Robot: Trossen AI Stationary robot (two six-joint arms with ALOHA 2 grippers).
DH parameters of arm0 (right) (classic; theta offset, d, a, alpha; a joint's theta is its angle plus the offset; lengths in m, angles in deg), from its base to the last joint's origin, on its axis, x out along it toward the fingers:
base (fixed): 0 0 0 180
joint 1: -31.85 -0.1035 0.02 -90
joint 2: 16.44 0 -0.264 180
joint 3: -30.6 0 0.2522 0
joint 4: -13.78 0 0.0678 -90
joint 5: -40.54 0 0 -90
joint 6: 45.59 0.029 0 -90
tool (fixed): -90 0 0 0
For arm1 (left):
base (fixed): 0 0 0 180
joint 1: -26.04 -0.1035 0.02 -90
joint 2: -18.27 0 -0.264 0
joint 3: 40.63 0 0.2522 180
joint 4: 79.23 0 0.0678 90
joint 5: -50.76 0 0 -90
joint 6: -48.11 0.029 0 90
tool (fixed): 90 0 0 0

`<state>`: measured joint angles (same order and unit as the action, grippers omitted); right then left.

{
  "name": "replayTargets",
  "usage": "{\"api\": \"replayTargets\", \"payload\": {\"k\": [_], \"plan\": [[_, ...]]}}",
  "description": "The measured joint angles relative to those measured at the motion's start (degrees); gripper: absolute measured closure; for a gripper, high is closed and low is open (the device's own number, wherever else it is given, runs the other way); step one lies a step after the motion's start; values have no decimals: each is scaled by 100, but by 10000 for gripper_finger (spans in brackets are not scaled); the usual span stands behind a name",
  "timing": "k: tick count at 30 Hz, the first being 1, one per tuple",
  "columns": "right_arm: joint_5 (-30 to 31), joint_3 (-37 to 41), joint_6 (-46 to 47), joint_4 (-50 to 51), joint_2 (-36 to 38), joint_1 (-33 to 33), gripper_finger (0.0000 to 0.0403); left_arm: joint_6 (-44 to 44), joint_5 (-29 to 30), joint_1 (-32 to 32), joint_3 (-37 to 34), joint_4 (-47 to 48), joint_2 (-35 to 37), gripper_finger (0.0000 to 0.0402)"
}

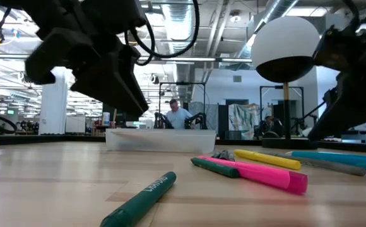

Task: Pick & place school supplies into a supply box
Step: Put the blue pen into the gray supply box

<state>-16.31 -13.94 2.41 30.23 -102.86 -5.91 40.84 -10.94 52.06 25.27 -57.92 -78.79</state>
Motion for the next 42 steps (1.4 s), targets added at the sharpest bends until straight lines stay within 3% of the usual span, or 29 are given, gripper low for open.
{"api": "replayTargets", "payload": {"k": [4, 8, 28, 42], "plan": [[17, -589, 610, 1165, -312, 1, 301, -47, 300, 209, 0, -59, 0, 264], [-5, -969, 900, 1595, -545, 0, 301, -51, 579, 371, 0, -96, 0, 264], [-225, -1159, 2099, 2116, -762, 37, 301, -156, 666, 492, 0, -99, -2, 264], [-630, -1159, 2063, 2116, -762, 35, 301, -207, 666, 492, 2, -107, -2, 264]]}}
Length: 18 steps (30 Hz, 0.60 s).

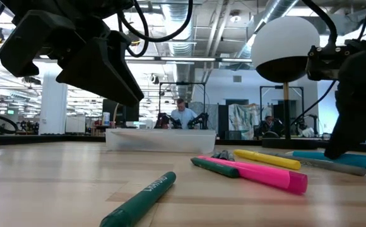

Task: Pick & place school supplies into a supply box
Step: Put the blue pen into the gray supply box

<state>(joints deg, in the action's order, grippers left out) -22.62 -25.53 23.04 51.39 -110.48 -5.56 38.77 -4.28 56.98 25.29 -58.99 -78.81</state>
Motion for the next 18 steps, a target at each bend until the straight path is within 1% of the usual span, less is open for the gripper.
{"api": "replayTargets", "payload": {"k": [5, 12, 15, 18], "plan": [[-74, 0, -6, 95, -2, 0, 301, 0, 0, 0, 0, 0, 0, 264], [-456, -8, -13, 328, 3, 130, 301, 1, 0, -1, 0, 3, 0, 264], [-615, -17, -156, 362, 13, 211, 302, 2, 0, 0, 0, 7, -2, 264], [-695, -22, -320, 378, 15, 275, 312, 2, 0, -2, 0, 9, 0, 264]]}}
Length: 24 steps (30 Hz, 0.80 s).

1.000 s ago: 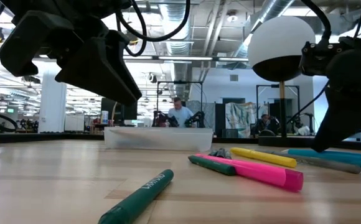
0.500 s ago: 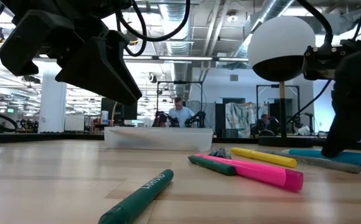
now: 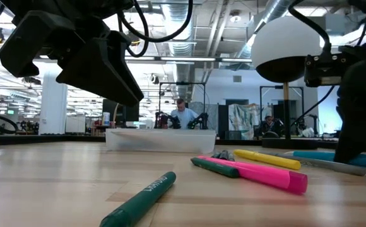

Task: Pick & place school supplies into a supply box
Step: Put the blue pen into the gray supply box

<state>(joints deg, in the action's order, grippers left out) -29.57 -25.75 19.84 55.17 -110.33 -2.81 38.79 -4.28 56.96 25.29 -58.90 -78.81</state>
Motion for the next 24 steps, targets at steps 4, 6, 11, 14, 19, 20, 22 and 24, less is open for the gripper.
{"api": "replayTargets", "payload": {"k": [4, 6, 11, 14, 19, 20, 22, 24], "plan": [[-34, 7, -236, 27, 2, 89, 341, 0, 0, 2, 0, 3, -2, 264], [-46, 7, -335, 38, 2, 123, 358, 0, 2, 1, 0, 5, -2, 264], [17, 11, -550, 27, -2, 156, 376, 0, 33, 0, 0, 56, -2, 264], [159, 12, -603, 12, -8, 156, 375, 0, 44, 0, -82, -14, -2, 264], [430, -153, -932, 136, -45, 170, 363, 0, 242, -5, -177, 27, -4, 264], [500, -234, -1030, 154, -46, 183, 366, 2, 279, -5, -177, 43, -4, 264], [675, -426, -1225, 142, -39, 192, 374, 2, 306, -5, -177, 51, -4, 264], [806, -605, -1402, 352, -37, 191, 377, 0, 304, -5, -177, 92, -4, 264]]}}
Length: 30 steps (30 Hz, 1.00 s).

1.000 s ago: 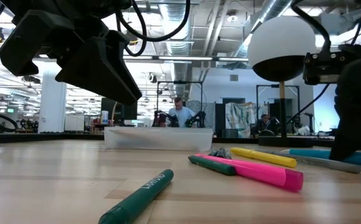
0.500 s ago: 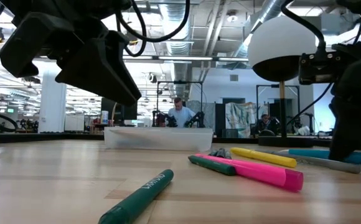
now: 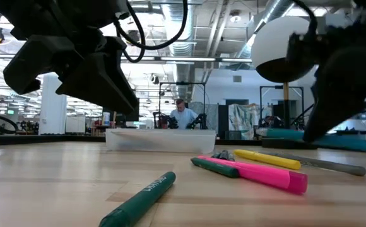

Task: Pick & place school supplies into a supply box
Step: Put the blue pen into the gray supply box

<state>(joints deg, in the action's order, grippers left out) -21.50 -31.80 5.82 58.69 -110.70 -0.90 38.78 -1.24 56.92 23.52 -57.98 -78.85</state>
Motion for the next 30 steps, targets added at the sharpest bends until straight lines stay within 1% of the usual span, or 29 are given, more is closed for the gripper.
{"api": "replayTargets", "payload": {"k": [4, 7, 10, 12, 15, 17, 21, 24, 26, 28, 30], "plan": [[486, -387, -448, 183, 2, 76, 374, -191, 5, 0, -2, 266, 0, 264], [882, -664, -1010, 140, 4, 271, 367, -381, 22, 0, -4, 426, 0, 264], [1140, -855, -1813, -227, 7, 630, 370, -539, -8, 18, -4, 486, 0, 264], [1125, -902, -2493, -776, 7, 950, 372, -619, -115, 63, -4, 510, 0, 264], [803, -910, -3425, -1673, 9, 1475, 371, -741, -305, 157, -4, 531, 0, 264], [481, -910, -3816, -2091, 9, 1830, 368, -881, -381, 258, -4, 598, 0, 264], [-21, -910, -4277, -2602, 9, 2463, 370, -1285, -461, 503, -4, 851, 0, 264], [-507, -910, -4563, -2965, 7, 2836, 371, -1557, -445, 697, -4, 1018, 0, 264], [-827, -929, -4764, -3374, -130, 3022, 369, -1715, -405, 818, -4, 1071, 0, 264], [-1169, -907, -4992, -3581, -283, 3169, 367, -1867, -307, 934, -4, 1129, 0, 264], [-1550, -959, -5138, -3987, -587, 3302, 366, -2040, -271, 1047, -4, 1188, 0, 264]]}}
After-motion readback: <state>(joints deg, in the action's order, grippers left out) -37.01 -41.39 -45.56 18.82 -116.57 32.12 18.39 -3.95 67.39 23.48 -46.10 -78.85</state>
